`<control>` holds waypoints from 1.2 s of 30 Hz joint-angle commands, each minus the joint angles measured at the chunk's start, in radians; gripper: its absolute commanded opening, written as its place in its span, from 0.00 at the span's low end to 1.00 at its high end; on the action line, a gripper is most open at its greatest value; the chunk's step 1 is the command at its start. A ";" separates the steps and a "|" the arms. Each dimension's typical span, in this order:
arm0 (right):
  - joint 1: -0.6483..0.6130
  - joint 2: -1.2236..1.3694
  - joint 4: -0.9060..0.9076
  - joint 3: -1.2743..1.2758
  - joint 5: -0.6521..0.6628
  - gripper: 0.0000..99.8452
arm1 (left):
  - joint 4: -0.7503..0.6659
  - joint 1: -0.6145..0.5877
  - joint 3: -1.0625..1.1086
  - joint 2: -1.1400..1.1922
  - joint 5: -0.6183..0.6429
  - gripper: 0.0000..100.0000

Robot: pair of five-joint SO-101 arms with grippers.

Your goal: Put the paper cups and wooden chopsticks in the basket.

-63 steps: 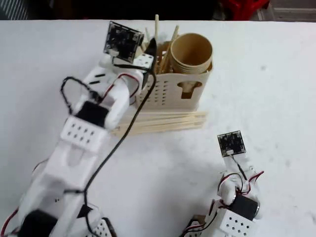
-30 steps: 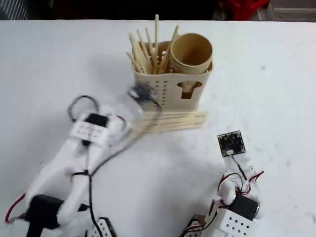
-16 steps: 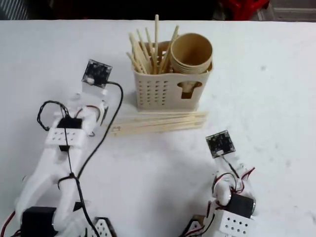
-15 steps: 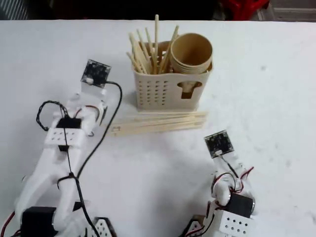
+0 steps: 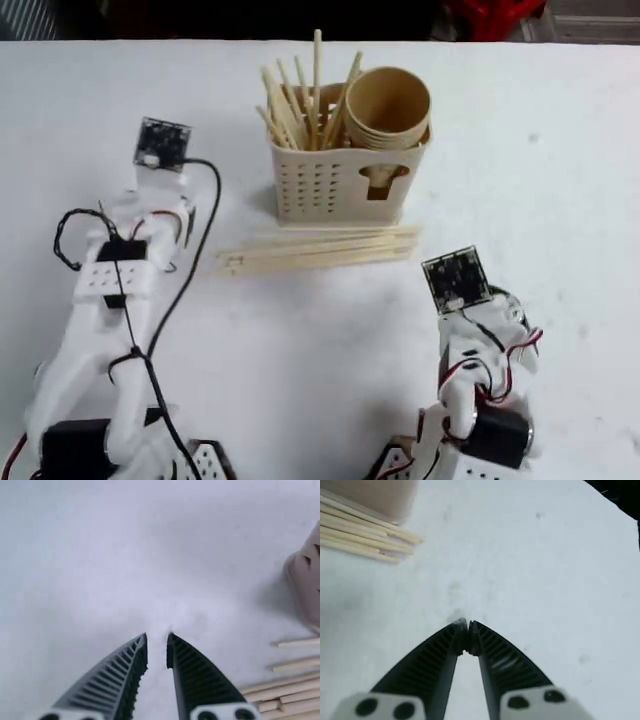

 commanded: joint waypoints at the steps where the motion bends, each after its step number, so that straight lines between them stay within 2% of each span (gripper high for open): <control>1: -0.039 0.242 -0.061 -0.149 -0.014 0.02 | -0.023 -0.047 -0.038 -0.044 0.028 0.09; 6: -0.091 0.699 -0.154 -0.413 -0.163 0.02 | -0.023 -0.047 -0.037 -0.042 0.028 0.09; 10: -0.236 1.043 -0.107 -0.634 -0.206 0.13 | -0.025 -0.047 -0.037 -0.042 0.028 0.09; 13: -0.380 1.214 -0.093 -0.724 -0.180 0.19 | -0.026 -0.051 -0.037 -0.042 0.028 0.09; 16: -0.542 1.279 -0.090 -0.746 -0.069 0.18 | -0.028 -0.051 -0.037 -0.042 0.028 0.09; 18: -0.625 1.277 -0.097 -0.746 -0.052 0.16 | -0.029 -0.067 -0.037 -0.042 0.026 0.09; 20: -0.688 1.285 -0.143 -0.749 -0.054 0.16 | -0.031 -0.120 -0.043 -0.042 0.020 0.09; 24: -0.791 1.310 -0.228 -0.747 -0.055 0.16 | -0.038 -0.346 -0.026 -0.033 -0.015 0.09; 26: -0.835 1.351 -0.288 -0.749 -0.054 0.16 | -0.094 -0.484 -0.021 -0.008 -0.072 0.09; 29: -0.878 1.461 -0.432 -0.750 -0.058 0.16 | -0.229 -0.645 -0.015 0.071 -0.086 0.09; 33: -0.905 1.647 -0.550 -0.853 -0.075 0.16 | -0.333 -0.705 -0.023 0.229 -0.143 0.09; 36: -0.895 1.781 -0.558 -0.997 -0.195 0.16 | -0.399 -0.707 -0.023 0.332 -0.198 0.09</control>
